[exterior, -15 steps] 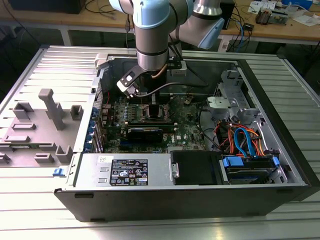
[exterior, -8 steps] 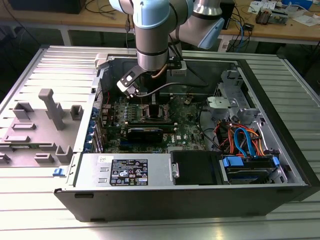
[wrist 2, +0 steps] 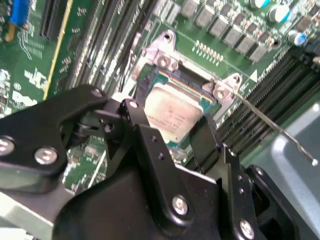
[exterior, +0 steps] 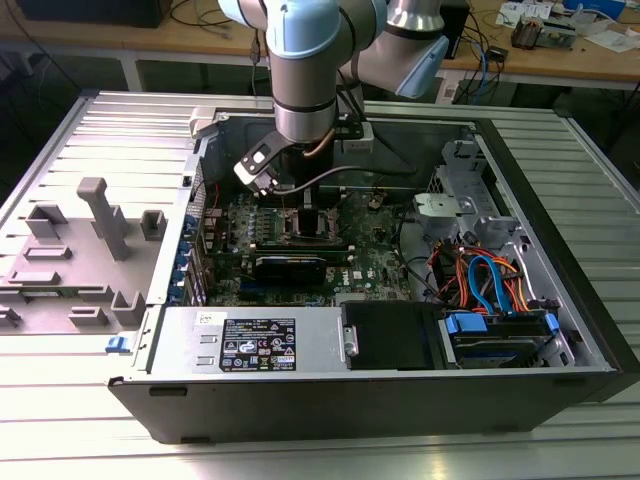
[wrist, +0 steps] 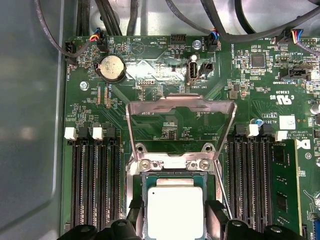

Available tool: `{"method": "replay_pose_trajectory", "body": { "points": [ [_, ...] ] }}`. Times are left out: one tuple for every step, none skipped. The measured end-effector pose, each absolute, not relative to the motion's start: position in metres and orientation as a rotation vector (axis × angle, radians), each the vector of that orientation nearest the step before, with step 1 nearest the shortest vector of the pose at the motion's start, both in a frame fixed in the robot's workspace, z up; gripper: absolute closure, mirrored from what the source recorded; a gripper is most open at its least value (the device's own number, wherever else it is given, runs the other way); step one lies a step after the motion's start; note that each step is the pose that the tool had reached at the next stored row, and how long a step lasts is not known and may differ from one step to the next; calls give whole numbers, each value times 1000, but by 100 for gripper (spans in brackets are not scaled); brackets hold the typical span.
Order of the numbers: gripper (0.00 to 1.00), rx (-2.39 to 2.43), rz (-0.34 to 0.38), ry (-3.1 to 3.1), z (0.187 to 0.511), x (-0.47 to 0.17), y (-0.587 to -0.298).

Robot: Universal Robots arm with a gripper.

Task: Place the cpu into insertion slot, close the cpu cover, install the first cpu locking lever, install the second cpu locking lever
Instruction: 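Place the cpu into insertion slot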

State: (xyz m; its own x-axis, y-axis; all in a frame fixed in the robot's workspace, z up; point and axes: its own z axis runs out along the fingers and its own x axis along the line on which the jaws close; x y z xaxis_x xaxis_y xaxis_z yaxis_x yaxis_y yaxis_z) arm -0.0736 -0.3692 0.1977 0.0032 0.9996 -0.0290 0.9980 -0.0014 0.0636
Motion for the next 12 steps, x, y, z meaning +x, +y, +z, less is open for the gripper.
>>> {"method": "replay_pose_trajectory", "body": {
  "points": [
    [38,2177,37,2172,198,-74,-369],
    [38,2177,37,2172,198,-74,-369],
    [38,2177,37,2172,198,-73,-369],
    [38,2177,37,2172,198,-73,-369],
    [38,2177,37,2172,198,-73,-369],
    [38,2177,37,2172,198,-73,-369],
    [38,2177,36,2172,198,-73,-369],
    [38,2177,36,2172,198,-73,-369],
    [38,2177,36,2172,199,-73,-369],
    [38,2178,35,2172,200,-73,-369],
    [38,2178,34,2173,201,-73,-369],
    [38,2178,33,2173,202,-73,-369]
  ]
}}
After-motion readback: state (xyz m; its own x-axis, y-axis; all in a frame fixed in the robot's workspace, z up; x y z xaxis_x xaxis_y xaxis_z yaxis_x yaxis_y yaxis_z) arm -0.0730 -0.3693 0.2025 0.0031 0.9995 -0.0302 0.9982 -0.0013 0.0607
